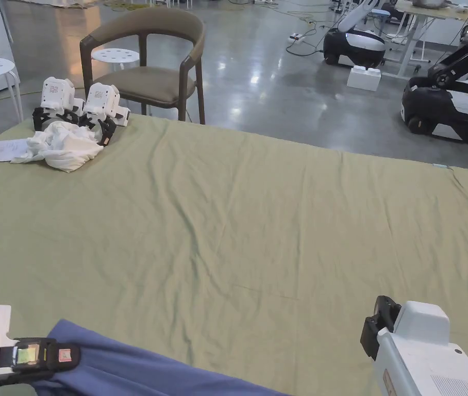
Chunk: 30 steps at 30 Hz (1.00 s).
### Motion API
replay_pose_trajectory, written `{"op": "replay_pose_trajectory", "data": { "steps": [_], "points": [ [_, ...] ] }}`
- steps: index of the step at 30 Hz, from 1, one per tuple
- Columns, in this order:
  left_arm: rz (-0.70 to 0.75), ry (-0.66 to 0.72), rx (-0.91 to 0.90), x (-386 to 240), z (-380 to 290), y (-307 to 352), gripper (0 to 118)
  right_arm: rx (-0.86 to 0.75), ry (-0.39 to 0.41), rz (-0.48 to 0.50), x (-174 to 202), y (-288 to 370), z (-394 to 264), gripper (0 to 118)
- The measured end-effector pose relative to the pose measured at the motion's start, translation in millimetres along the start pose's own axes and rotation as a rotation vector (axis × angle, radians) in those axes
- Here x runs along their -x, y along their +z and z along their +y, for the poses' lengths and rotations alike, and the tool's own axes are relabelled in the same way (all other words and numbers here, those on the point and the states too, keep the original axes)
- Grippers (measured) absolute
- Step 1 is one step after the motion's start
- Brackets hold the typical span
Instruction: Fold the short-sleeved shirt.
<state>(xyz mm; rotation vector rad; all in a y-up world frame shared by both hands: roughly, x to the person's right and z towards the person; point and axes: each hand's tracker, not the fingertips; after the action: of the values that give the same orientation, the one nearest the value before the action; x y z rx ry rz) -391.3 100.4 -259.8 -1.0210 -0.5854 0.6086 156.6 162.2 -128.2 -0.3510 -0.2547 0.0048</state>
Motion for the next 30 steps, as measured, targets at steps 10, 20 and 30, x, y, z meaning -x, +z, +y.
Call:
{"op": "replay_pose_trajectory", "data": {
  "steps": [10, 20, 30],
  "points": [
    [0.259, -0.089, -0.021, -44, 7, 43, 5, -0.009, -0.011, 0.01, -5, -2, 0, 0],
    [0.008, -0.1, 0.056, -129, -34, -15, 5, -0.004, -0.026, 0.027, -6, -1, -5, 0],
    [0.13, -0.184, 0.272, -157, -79, -150, 6, 0.01, -0.05, 0.0, -23, 4, -14, 0]
  ]
}}
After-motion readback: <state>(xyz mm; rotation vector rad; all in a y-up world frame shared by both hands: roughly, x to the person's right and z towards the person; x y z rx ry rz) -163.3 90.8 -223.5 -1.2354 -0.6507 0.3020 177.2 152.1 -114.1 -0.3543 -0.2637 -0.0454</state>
